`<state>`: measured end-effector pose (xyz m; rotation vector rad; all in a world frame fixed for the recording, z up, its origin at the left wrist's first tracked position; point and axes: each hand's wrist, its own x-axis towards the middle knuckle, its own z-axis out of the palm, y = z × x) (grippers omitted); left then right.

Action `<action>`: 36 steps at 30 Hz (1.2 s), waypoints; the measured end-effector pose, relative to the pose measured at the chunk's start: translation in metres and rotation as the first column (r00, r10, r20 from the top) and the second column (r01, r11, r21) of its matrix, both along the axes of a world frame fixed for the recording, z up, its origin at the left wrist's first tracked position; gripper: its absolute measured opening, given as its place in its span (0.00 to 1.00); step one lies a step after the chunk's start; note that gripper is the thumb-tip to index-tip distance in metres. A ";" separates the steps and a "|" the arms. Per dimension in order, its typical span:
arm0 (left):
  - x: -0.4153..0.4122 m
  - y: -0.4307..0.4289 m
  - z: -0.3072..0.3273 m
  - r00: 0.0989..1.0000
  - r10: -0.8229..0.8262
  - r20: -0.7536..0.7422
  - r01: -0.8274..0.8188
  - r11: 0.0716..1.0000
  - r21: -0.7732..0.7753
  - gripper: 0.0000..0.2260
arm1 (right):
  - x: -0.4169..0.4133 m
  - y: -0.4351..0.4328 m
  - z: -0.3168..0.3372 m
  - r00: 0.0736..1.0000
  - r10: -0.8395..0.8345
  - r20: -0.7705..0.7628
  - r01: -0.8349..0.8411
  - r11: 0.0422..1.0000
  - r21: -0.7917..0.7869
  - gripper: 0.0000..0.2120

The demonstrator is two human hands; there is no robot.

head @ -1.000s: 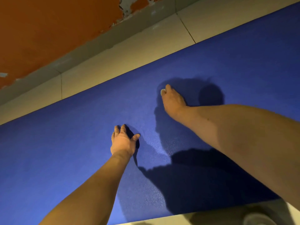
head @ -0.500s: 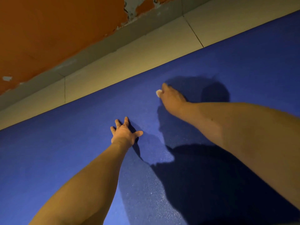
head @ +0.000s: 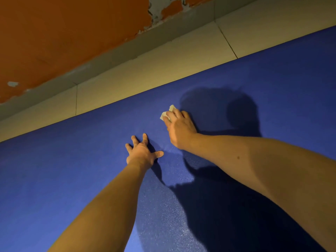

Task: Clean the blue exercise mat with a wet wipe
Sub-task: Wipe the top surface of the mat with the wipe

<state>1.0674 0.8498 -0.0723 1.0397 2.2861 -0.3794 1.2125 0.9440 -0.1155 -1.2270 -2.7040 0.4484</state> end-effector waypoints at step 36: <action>0.002 0.000 0.006 1.000 0.020 0.018 -0.020 0.999 -0.028 0.50 | -0.047 0.098 0.012 0.949 -0.201 0.242 0.246 0.953 -0.175 0.35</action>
